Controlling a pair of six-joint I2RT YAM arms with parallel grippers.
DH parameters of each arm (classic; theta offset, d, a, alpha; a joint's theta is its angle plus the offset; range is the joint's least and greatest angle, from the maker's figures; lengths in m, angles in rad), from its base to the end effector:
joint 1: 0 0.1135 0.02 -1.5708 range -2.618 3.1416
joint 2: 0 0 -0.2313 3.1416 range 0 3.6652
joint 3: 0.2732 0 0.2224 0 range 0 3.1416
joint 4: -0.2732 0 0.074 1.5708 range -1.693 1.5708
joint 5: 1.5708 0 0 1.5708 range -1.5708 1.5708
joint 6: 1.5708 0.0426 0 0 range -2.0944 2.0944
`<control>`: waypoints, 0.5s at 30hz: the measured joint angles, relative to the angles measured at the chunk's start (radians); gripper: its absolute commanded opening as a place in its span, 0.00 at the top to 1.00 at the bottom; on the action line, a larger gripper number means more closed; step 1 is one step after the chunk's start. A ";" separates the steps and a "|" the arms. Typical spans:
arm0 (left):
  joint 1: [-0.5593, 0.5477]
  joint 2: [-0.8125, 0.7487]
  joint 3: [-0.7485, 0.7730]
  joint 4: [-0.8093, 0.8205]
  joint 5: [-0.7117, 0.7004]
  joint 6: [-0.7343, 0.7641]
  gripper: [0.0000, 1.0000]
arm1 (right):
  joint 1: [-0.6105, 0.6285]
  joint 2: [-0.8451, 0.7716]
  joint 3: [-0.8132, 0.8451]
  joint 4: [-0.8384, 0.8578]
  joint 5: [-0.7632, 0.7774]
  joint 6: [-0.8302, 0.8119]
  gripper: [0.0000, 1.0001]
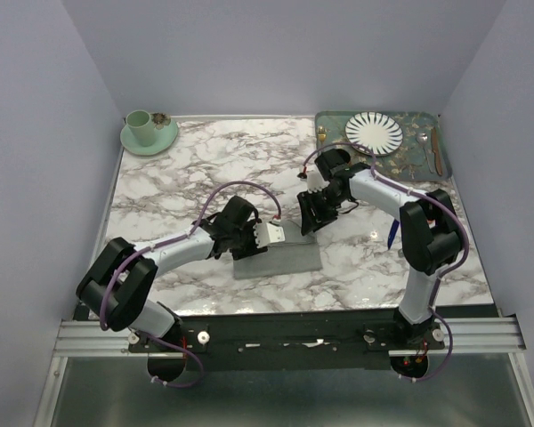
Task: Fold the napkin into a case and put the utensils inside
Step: Smooth out the 2/3-rectangle-folded napkin at the center of the board.
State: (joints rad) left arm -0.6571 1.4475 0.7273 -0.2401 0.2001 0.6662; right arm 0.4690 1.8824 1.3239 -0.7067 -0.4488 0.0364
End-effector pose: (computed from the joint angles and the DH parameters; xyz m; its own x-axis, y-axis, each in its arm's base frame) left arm 0.1995 -0.1646 0.1521 -0.0843 0.8300 -0.5513 0.9425 0.2460 0.2262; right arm 0.2933 0.1693 0.1639 -0.8692 -0.4037 -0.2856 -0.4924 0.7599 0.4245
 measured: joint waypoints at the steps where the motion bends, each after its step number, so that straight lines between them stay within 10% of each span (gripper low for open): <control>1: 0.000 0.006 0.000 0.002 0.000 0.008 0.47 | 0.000 -0.002 0.000 -0.010 0.007 0.002 0.41; 15: -0.008 0.051 0.021 0.014 -0.002 0.051 0.74 | -0.027 0.018 -0.002 -0.085 -0.023 0.040 0.33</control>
State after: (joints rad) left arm -0.6655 1.4982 0.7483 -0.2264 0.1982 0.7170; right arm 0.4423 1.8999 1.3220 -0.7914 -0.4713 0.0761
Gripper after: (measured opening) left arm 0.288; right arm 0.630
